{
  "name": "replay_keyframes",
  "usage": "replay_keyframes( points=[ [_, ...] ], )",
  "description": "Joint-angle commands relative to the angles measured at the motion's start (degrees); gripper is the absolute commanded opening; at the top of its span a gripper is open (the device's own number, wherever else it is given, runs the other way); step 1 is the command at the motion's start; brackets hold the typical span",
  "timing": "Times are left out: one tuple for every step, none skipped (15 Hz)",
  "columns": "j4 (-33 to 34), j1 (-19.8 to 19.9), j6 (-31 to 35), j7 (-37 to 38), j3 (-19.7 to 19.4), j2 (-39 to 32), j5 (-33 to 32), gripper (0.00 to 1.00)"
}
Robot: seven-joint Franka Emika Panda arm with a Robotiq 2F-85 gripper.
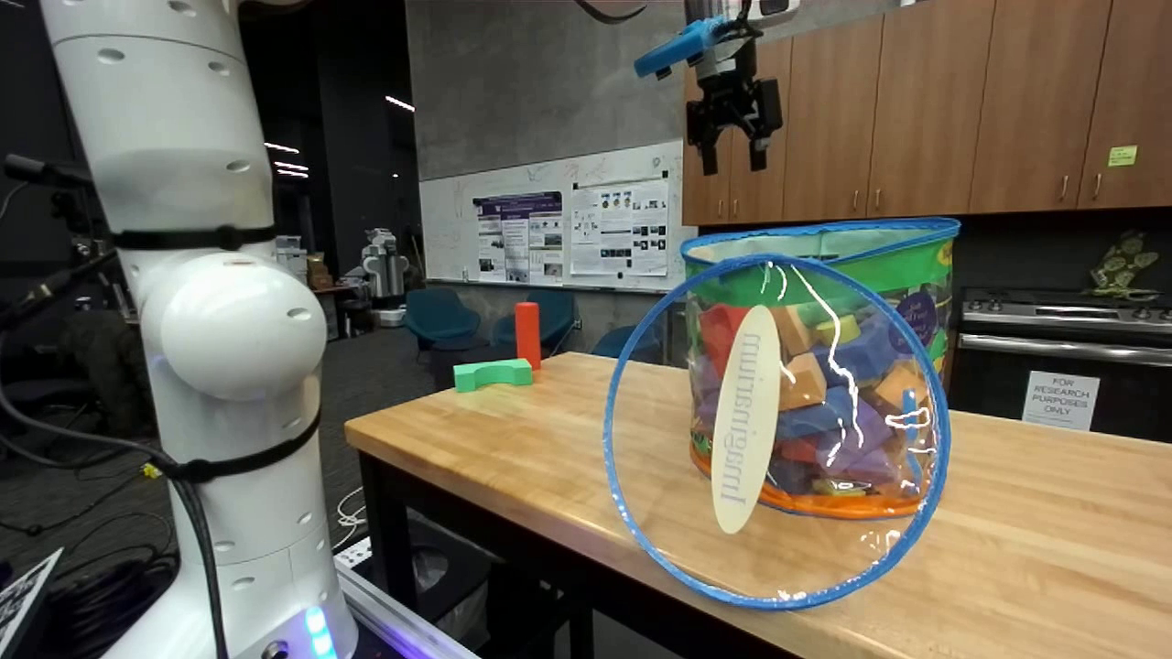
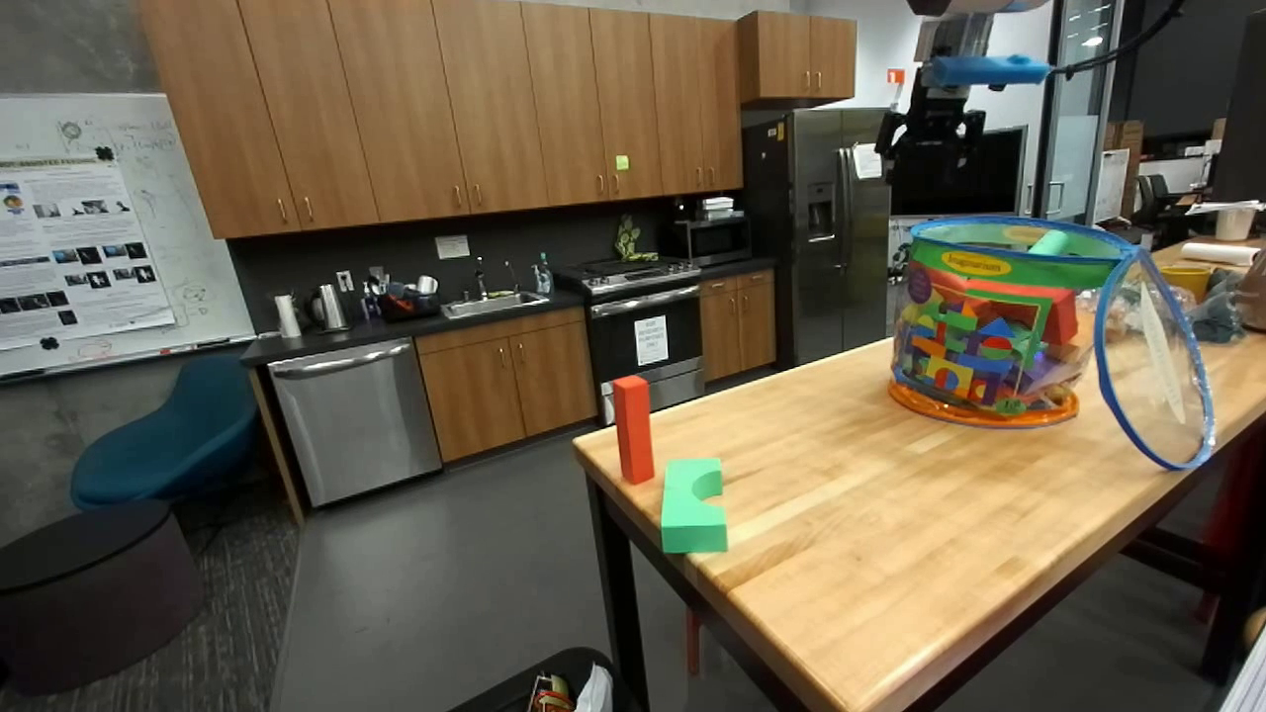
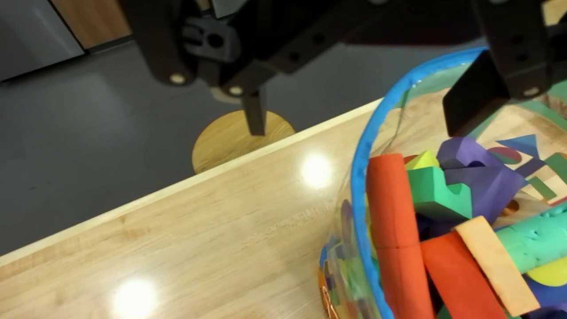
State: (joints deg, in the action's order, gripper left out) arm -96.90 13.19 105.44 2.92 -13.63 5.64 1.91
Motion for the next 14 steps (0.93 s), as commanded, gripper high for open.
replay_keyframes(
  points=[
    [0.1,-2.3,0.1,-0.5,2.5,0.5,-1.0,1.0],
    [0.1,-3.1,0.6,-1.2,3.2,0.1,-0.8,1.0],
    [0.0,-3.8,0.8,-1.5,3.9,-0.2,-0.7,1.0],
    [-0.2,-4.4,1.1,-1.7,4.5,-0.3,-0.6,1.0],
    [-0.6,-5.1,1.7,-2.1,5.2,-0.5,-0.3,1.0],
    [-1.1,-5.7,2.3,-2.6,5.7,-0.7,-0.1,1.0],
    [-1.7,-6.2,3.1,-3.3,6.2,-0.9,0.2,1.0],
    [-2.4,-6.7,4.0,-3.8,6.6,-1.2,0.5,1.0],
    [-3.2,-7.1,4.9,-4.4,6.9,-1.4,0.8,1.0],
    [-4.1,-7.5,6.0,-5.1,7.3,-1.7,1.2,1.0],
    [-5.0,-7.9,7.2,-5.9,7.7,-2.0,1.6,1.0],
    [-5.7,-8.2,8.0,-6.7,8.1,-2.4,1.9,1.0],
    [-6.6,-8.6,9.1,-7.6,8.4,-2.7,2.3,1.0],
    [-7.5,-9.0,10.2,-8.1,8.9,-3.1,2.6,1.0]
  ],
)
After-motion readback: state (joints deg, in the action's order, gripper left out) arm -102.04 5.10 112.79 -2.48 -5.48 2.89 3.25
